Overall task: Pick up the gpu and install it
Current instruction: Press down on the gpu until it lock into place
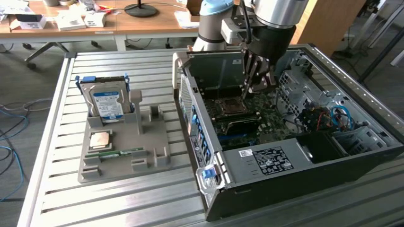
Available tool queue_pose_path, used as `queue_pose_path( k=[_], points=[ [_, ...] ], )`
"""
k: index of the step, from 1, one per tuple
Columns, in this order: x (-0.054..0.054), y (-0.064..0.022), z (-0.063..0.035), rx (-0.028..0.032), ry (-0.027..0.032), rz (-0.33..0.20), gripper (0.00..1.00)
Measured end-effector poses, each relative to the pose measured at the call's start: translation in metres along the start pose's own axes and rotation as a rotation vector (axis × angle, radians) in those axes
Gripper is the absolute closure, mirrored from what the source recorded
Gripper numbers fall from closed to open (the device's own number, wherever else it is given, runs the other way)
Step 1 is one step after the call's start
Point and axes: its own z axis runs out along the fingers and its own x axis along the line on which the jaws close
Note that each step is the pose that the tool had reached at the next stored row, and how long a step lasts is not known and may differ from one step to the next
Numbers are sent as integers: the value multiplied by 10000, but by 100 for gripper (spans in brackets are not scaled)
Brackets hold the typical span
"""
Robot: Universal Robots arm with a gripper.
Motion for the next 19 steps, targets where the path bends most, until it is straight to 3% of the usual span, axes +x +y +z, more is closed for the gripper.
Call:
queue_pose_path(
  k=[13, 19],
  points=[
    [0, 0, 5, 0, -8, 0, 89],
    [2, 1, 85, 0, -11, 0, 89]
  ],
)
